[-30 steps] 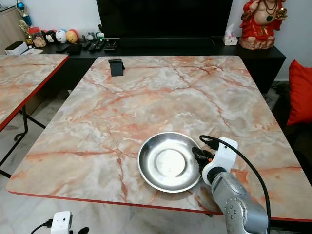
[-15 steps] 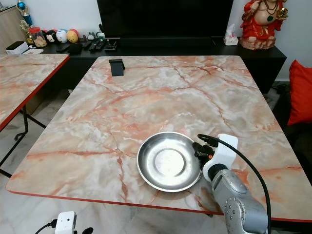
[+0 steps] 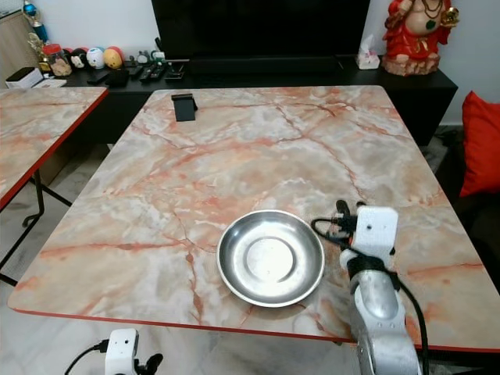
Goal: Setting the table
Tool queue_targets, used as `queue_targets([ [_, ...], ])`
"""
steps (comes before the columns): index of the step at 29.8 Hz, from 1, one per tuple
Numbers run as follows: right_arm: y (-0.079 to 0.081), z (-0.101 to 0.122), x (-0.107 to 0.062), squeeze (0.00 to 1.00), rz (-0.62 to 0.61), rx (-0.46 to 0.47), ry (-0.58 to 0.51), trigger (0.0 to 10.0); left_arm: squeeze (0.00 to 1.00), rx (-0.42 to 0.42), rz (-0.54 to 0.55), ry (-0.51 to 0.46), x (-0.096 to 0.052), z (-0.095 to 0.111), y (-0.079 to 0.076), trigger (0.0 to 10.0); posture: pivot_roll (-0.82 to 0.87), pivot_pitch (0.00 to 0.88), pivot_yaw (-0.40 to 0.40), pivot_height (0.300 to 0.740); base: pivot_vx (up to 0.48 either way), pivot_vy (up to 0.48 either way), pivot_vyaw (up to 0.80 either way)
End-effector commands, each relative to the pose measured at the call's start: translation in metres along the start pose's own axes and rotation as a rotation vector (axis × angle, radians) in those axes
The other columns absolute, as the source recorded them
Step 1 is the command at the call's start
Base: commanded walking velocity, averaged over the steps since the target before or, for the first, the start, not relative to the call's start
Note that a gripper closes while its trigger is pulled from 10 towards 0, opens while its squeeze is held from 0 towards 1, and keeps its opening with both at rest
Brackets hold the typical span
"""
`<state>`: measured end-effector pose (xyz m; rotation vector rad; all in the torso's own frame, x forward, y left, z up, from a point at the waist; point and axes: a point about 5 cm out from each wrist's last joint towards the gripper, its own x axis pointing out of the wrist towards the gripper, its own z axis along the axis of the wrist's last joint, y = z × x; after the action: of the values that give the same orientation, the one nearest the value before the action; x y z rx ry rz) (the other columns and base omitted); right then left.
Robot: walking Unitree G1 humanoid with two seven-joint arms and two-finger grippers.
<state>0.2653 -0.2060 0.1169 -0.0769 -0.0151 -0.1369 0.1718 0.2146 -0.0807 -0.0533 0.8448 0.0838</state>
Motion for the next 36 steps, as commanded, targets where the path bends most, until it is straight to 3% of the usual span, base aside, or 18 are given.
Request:
queue_targets([
  [1,0.0,0.0,0.0,0.0,0.002,-0.016,-0.022,10.0,0.0,-0.013,0.023,0.003,-0.004,-0.004,0.014,10.0,-0.13,0.0,0.094,0.74,0.0,0.0,0.0],
  [5,0.007,0.001,0.004,0.0,0.052,-0.062,-0.055,10.0,0.0,-0.001,0.023,-0.005,-0.006,-0.004,0.023,10.0,-0.13,0.0,0.093,0.74,0.0,0.0,0.0],
  [11,0.008,0.002,0.007,0.0,0.075,-0.053,-0.077,10.0,0.0,-0.023,0.042,-0.024,-0.006,-0.002,0.024,10.0,-0.13,0.0,0.068,0.74,0.0,0.0,0.0],
  [16,0.007,0.003,0.011,0.0,0.062,-0.044,-0.078,10.0,0.0,-0.046,0.05,-0.028,-0.006,-0.004,0.02,10.0,-0.13,0.0,0.047,0.74,0.0,0.0,0.0],
  [20,0.011,0.001,0.013,0.0,0.086,-0.049,-0.083,10.0,0.0,-0.061,0.031,-0.06,-0.005,-0.004,0.005,10.0,-0.11,0.0,0.031,0.74,0.0,0.0,0.0],
  [36,0.007,0.004,0.02,0.0,0.079,-0.057,-0.098,10.0,0.0,-0.082,0.022,-0.024,-0.005,-0.011,0.002,10.0,-0.14,0.0,0.025,0.74,0.0,0.0,0.0],
])
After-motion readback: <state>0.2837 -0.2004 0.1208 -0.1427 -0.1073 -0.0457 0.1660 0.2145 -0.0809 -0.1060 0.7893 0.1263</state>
